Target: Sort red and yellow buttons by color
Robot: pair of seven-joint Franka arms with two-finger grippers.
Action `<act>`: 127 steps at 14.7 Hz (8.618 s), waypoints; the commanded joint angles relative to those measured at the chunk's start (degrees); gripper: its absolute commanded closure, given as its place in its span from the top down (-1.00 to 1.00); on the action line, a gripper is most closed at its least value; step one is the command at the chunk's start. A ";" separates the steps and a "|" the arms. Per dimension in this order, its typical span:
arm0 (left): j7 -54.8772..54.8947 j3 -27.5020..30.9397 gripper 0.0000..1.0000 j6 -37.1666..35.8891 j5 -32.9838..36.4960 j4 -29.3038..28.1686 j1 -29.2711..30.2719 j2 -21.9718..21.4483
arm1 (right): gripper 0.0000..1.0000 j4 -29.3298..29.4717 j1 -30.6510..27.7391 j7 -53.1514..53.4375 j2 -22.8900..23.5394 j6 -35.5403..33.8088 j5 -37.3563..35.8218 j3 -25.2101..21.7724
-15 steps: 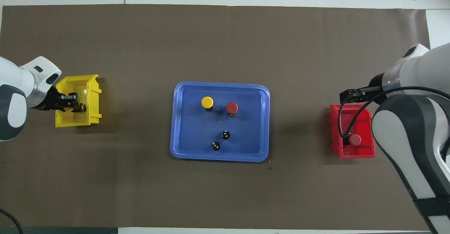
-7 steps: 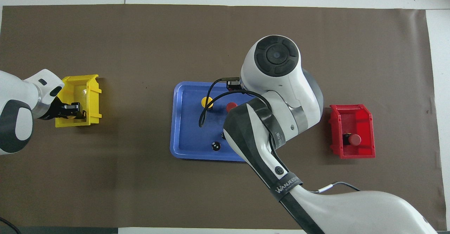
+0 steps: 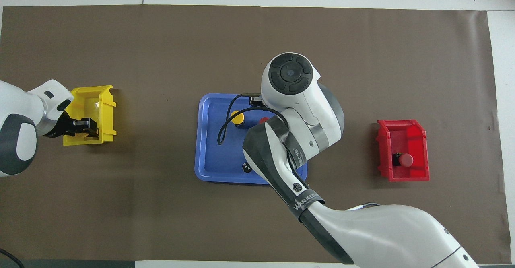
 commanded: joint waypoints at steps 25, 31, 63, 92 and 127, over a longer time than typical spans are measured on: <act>7.51 -3.49 1.00 -29.27 -1.38 27.08 -3.07 -5.66 | -0.51 -7.89 0.82 0.68 -3.11 5.26 0.33 1.73; -11.06 -4.64 1.00 -15.25 -1.56 16.21 -9.45 -7.33 | -0.54 -7.52 -7.87 -8.69 -15.04 -6.14 2.70 1.38; -44.08 -4.37 -0.97 3.35 -4.02 24.52 -36.38 19.57 | -0.55 -42.34 -36.45 -42.47 -31.06 8.85 1.38 1.29; 4.26 -2.97 -0.97 2.35 -0.42 7.94 2.82 3.05 | 1.00 -13.80 -35.13 -42.73 -26.84 -17.84 -0.73 1.20; 4.52 -3.93 1.00 -20.38 -0.50 21.28 1.50 -3.27 | 1.00 4.86 -36.71 -37.63 -22.89 -36.06 -2.22 1.11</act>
